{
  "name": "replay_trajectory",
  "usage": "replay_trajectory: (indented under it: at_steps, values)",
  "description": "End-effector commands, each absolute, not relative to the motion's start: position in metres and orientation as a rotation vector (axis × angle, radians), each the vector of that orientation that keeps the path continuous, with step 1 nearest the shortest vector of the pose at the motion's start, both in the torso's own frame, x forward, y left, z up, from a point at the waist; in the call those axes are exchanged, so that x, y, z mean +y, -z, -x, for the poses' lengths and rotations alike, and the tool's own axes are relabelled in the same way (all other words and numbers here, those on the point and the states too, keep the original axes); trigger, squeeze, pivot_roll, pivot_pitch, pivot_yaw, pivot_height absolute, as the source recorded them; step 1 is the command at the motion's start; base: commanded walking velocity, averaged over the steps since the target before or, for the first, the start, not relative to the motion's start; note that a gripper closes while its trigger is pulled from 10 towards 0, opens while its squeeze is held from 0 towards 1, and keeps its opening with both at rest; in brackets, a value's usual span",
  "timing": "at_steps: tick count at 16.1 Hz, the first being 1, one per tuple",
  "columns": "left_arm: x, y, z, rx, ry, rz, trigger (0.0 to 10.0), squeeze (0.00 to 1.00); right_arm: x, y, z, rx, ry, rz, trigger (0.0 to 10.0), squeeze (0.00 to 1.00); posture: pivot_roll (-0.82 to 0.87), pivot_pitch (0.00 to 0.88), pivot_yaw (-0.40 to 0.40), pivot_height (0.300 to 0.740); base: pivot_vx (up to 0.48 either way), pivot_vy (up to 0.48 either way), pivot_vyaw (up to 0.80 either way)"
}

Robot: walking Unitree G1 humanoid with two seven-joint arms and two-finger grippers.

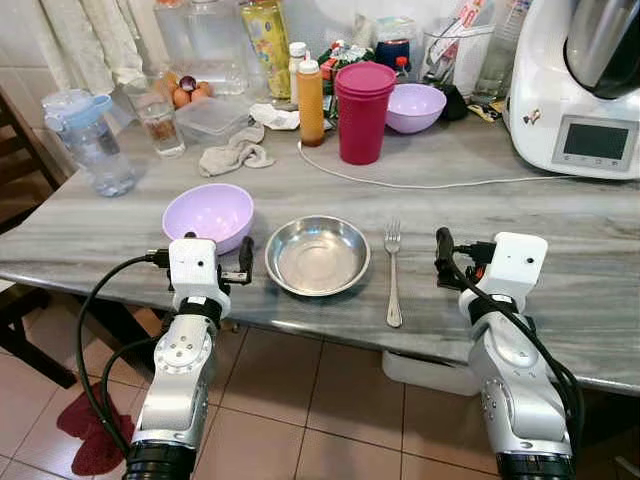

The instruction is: Setting the table

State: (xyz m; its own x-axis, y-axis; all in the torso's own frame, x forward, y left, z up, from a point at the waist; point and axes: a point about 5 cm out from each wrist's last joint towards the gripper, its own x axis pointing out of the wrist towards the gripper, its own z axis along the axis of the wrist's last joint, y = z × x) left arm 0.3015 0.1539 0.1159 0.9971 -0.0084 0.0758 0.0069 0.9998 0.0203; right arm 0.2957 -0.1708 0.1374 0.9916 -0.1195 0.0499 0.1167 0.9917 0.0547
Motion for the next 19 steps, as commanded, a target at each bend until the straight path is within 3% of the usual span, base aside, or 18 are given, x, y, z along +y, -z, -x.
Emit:
replay_trajectory:
  at_steps: [1, 14, 19]
  values:
    - [0.1565, -0.1134, -0.3020, -0.052, -0.005, -0.029, 10.0, 0.00, -0.1677, -0.1402, -0.2973, -0.056, 0.104, -0.052, 10.0, 0.00, -0.20, 0.018, 0.060, 0.740, -0.326, 0.000, 0.00]
    - [0.1569, -0.1154, -0.3044, -0.062, 0.018, -0.057, 10.0, 0.00, -0.1718, -0.1407, -0.2985, -0.063, 0.130, -0.065, 10.0, 0.00, -0.21, 0.018, 0.070, 0.740, -0.361, 0.000, 0.00]
    - [0.1544, -0.1171, -0.3024, -0.085, 0.085, -0.038, 10.0, 0.00, -0.1724, -0.1426, -0.2998, -0.070, 0.149, -0.002, 10.0, 0.00, -0.20, 0.016, 0.071, 0.740, 0.000, 0.000, 0.00]
